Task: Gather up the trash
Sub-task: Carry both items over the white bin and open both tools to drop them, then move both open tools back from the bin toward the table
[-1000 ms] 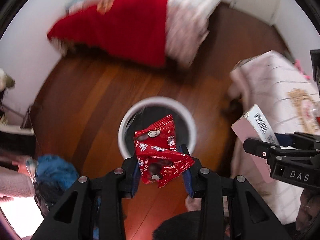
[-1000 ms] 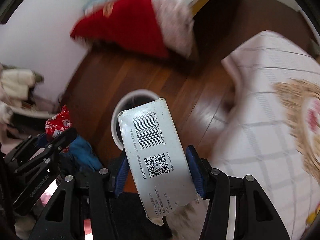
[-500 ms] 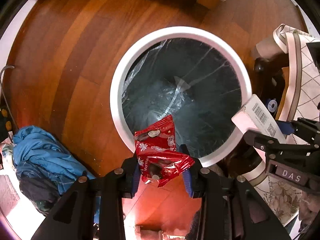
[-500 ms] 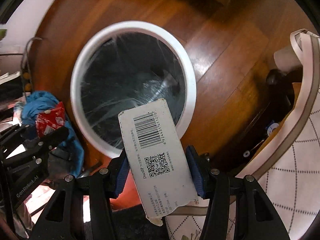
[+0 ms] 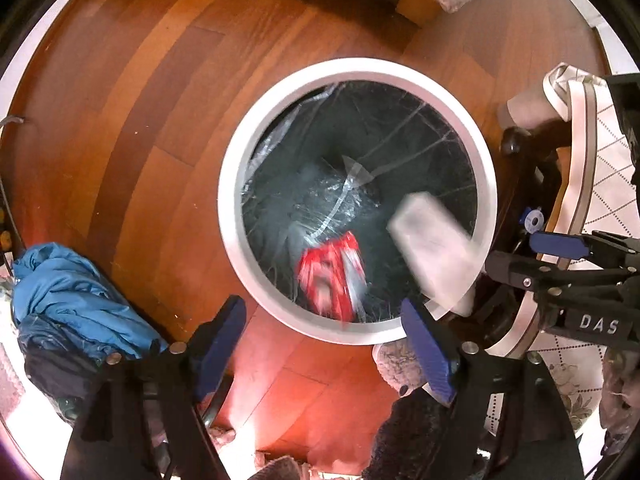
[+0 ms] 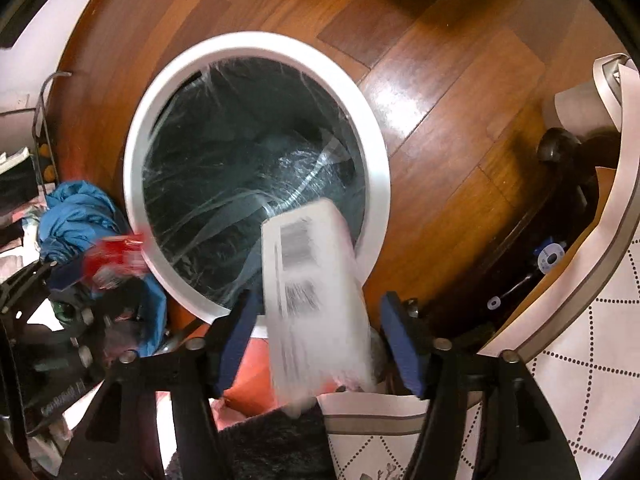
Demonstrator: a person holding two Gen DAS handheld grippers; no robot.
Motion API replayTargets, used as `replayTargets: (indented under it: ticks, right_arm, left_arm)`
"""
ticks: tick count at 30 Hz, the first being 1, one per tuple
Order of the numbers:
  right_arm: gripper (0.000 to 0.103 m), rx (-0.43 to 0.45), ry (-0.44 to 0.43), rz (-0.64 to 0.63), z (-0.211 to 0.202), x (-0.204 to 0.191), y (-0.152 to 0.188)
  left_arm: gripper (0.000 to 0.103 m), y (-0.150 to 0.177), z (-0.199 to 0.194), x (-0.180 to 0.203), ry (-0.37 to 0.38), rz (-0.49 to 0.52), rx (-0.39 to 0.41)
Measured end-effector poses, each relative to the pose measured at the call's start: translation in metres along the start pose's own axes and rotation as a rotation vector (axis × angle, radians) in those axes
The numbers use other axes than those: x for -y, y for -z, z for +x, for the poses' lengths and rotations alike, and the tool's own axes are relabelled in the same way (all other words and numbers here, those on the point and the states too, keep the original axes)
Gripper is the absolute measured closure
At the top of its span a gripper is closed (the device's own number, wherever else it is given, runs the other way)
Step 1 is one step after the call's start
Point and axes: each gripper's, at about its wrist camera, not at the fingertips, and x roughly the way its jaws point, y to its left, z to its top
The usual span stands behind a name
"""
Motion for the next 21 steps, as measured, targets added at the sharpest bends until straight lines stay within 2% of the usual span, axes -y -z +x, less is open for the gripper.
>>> replayTargets:
  ticks: [2, 5, 7, 8, 17, 21]
  right_arm:
    - [0.027, 0.019, 0.002, 0.007, -0.007, 0.002, 0.001]
    - [0.016, 0.034, 0.012, 0.010, -0.017, 0.002, 0.007]
    - [0.002, 0.036, 0.014, 0.006, -0.023, 0.002, 0.012]
    - [0.000, 0.037, 0.020, 0.001, -0.026, 0.002, 0.015]
    - [0.000, 0.097, 0.068, -0.019, -0.057, 0.003, 0.048]
    - [0.000, 0.143, 0.062, -0.016, -0.074, 0.004, 0.065]
  left_arm:
    - [0.003, 0.003, -0.005, 0.000, -0.014, 0.001, 0.009]
    - [0.002, 0.010, -0.013, -0.001, -0.020, 0.001, 0.023]
    - [0.002, 0.015, -0.017, -0.001, -0.026, 0.000, 0.032]
    - [0.003, 0.018, -0.019, -0.001, -0.027, -0.004, 0.037]
    - [0.002, 0.047, -0.042, 0.008, -0.044, -0.012, 0.099]
    - [0.002, 0.063, -0.057, 0.013, -0.060, -0.014, 0.137]
